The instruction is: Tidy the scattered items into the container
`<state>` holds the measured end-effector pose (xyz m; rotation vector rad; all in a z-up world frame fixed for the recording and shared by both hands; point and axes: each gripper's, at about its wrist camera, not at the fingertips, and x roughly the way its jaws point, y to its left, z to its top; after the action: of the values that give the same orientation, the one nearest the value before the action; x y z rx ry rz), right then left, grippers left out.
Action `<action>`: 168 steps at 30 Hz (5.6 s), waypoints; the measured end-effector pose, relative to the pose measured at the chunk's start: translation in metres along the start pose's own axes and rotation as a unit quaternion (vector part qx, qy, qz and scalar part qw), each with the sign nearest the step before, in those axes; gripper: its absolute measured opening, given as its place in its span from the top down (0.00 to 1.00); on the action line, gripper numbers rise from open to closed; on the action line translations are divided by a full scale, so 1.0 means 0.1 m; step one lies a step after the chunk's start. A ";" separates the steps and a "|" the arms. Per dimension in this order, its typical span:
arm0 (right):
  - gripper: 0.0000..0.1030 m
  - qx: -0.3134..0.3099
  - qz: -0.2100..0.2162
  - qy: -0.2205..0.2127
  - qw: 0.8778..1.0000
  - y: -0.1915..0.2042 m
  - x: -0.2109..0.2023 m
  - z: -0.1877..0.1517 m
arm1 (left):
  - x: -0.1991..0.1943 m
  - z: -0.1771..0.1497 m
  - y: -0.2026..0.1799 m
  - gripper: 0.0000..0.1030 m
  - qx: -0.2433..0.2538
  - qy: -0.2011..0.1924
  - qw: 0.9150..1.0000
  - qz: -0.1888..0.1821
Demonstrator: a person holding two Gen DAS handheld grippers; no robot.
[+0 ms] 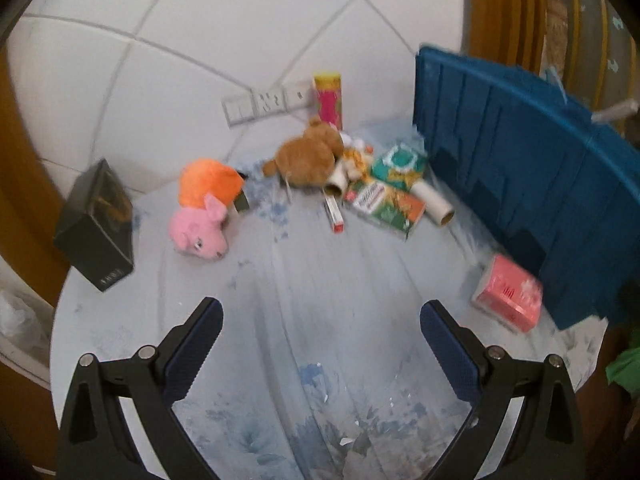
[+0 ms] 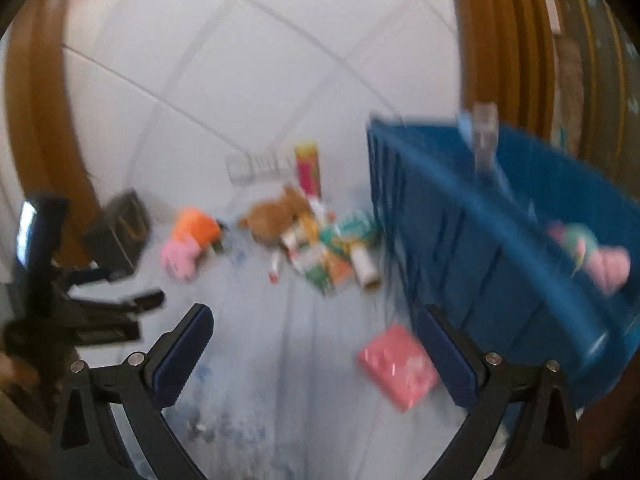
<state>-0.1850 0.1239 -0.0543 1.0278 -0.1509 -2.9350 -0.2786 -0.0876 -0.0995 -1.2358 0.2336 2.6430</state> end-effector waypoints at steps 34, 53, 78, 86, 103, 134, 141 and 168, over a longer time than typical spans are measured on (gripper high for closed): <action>0.00 -0.008 -0.048 0.123 0.991 -0.45 2.20 -0.34 | 1.77 0.19 0.22 0.03 -0.064 0.079 0.995 0.015; 0.14 0.045 -0.055 0.143 0.987 -0.71 2.95 -0.24 | 3.36 0.97 -0.16 0.61 -0.016 0.092 0.995 -0.015; 0.20 -0.024 -0.026 0.047 0.998 0.12 1.62 0.32 | 0.88 0.50 0.21 0.83 -0.019 -0.025 0.999 -0.026; 0.20 -0.055 -0.026 -0.081 0.995 0.12 0.09 1.17 | -0.27 0.96 -0.16 0.83 -0.014 -0.108 0.993 -0.045; 0.11 -0.014 -0.184 -0.143 0.972 -2.32 -1.23 1.49 | -1.22 2.07 -2.95 0.58 0.088 -0.192 0.968 -0.138; 0.00 -0.085 0.022 -0.122 0.989 0.55 0.05 1.39 | -0.44 0.59 0.85 0.00 -0.087 -0.076 0.989 0.096; 0.00 -0.097 0.033 -0.047 0.994 0.97 0.76 1.28 | -0.02 0.47 1.28 0.00 -0.105 -0.032 0.988 0.104; 0.00 -0.056 0.002 0.165 0.985 1.50 4.85 1.77 | 3.01 1.03 2.31 0.00 -0.114 0.107 0.983 0.099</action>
<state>-0.6752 -0.0397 -0.2027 1.4671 0.0201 -2.6812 -0.6023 -0.2488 -0.2540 -1.6530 0.0938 2.7639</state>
